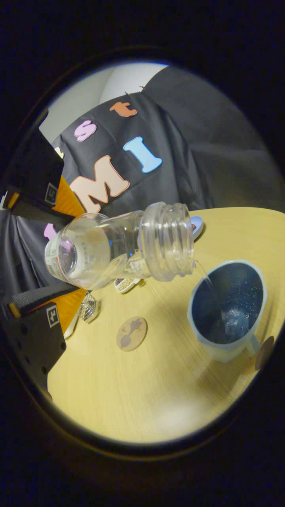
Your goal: Take the bottle from table, then pour the juice into the cup, finally place the bottle on the coaster
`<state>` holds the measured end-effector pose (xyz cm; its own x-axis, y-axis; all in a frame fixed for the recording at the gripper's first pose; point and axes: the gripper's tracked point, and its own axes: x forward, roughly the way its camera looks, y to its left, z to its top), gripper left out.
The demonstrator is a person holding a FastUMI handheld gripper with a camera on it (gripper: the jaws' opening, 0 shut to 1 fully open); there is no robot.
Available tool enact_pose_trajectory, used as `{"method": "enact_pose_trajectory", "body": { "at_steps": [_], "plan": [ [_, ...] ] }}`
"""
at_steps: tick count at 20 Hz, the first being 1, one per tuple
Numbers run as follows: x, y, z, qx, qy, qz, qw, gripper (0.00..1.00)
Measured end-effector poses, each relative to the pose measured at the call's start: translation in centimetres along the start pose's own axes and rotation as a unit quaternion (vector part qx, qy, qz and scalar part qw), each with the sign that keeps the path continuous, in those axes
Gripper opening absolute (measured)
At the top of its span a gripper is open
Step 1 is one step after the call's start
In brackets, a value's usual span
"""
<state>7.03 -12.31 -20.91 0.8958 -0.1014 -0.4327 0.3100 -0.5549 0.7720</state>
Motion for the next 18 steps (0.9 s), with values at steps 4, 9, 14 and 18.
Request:
{"method": "enact_pose_trajectory", "body": {
  "at_steps": [4, 9, 14, 18],
  "plan": [
    [0.1, 0.3, 0.1, 0.013, 0.000, 0.000, 1.000, 0.75],
    [0.1, 0.6, 0.4, 0.027, -0.001, 0.002, 1.000, 0.75],
    [0.3, 1.0, 0.5, 0.043, -0.002, 0.005, 0.999, 0.75],
    [0.2, 1.1, 0.7, 0.057, 0.001, 0.007, 0.998, 0.75]
  ]
}}
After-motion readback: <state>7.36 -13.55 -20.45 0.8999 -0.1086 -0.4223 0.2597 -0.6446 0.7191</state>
